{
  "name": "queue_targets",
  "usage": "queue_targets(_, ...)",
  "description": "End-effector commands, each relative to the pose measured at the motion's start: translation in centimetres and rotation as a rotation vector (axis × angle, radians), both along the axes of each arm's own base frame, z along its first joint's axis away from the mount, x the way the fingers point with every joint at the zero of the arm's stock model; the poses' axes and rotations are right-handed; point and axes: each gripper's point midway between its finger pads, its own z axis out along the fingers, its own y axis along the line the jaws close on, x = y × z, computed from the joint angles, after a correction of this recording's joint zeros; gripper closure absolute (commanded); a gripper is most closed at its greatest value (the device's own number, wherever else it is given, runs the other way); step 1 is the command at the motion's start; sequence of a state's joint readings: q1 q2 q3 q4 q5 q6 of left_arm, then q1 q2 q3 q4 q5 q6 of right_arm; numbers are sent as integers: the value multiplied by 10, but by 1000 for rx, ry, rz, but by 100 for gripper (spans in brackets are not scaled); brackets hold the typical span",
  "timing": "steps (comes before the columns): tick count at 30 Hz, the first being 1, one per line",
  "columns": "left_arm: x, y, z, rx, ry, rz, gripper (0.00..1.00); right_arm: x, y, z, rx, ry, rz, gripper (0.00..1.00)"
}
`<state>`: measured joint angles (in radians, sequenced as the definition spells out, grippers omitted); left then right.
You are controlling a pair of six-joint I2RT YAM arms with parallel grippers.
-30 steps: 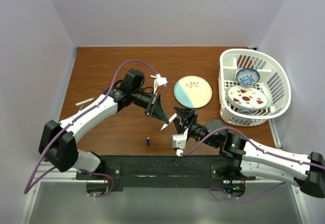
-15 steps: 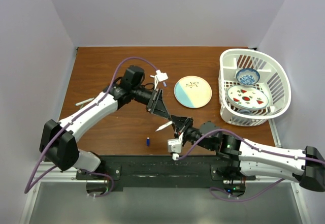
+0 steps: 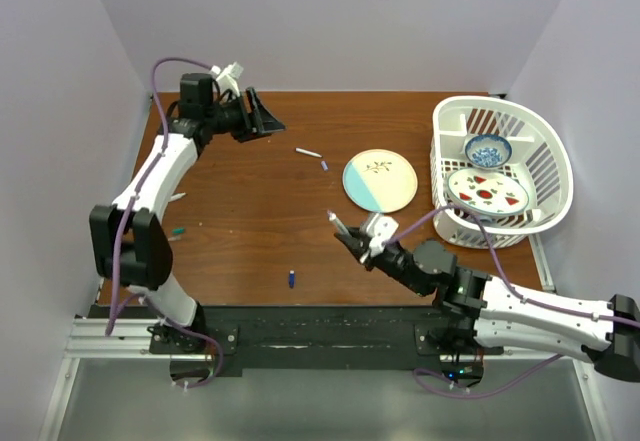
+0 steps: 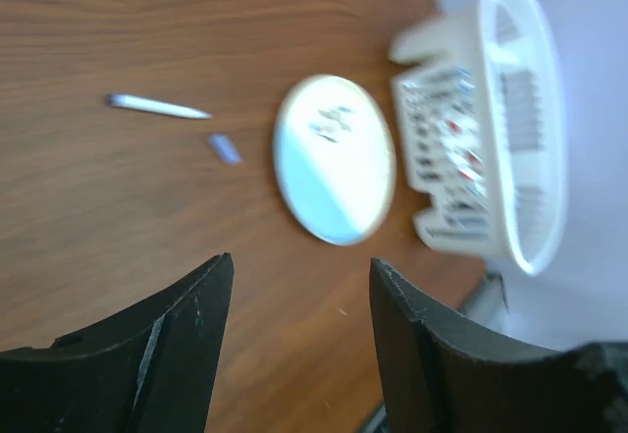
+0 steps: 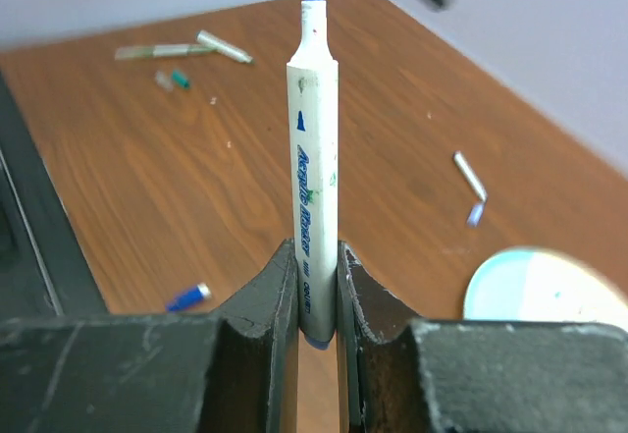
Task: Insert the pens into the pen caps
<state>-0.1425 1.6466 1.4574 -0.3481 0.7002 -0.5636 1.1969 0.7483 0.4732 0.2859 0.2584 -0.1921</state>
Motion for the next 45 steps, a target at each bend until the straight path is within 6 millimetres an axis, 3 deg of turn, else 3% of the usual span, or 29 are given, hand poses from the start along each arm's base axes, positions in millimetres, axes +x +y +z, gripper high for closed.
queue_targets(1,44,24,-53,136,65,200,37,17,-17,10,210,354,-263,100)
queue_targets(5,60,12,-85,217,78,227,38,10,-20,10,374,530,-289,100)
queue_targets(7,64,1,-97,275,73,238,38,12,-27,0,401,605,-358,100)
queue_targets(8,69,-5,-97,289,65,239,38,12,-29,-2,402,617,-373,100)
queue_targets(9,72,-14,-112,312,83,234,38,13,-30,-9,383,629,-391,100)
queue_targets(15,92,-54,-148,372,89,248,39,15,-33,-12,371,648,-431,100)
queue_targets(20,110,-67,-182,410,131,261,41,18,-33,-13,336,612,-434,100)
queue_targets(24,122,-74,-194,400,128,268,43,20,-34,-15,314,582,-440,100)
queue_targets(28,130,-87,-193,413,102,252,44,24,-36,-16,298,557,-458,100)
queue_targets(37,115,-105,-218,445,95,170,47,27,-45,-9,297,516,-482,100)
queue_targets(45,100,-124,-229,405,67,50,49,24,-47,-9,300,528,-476,100)
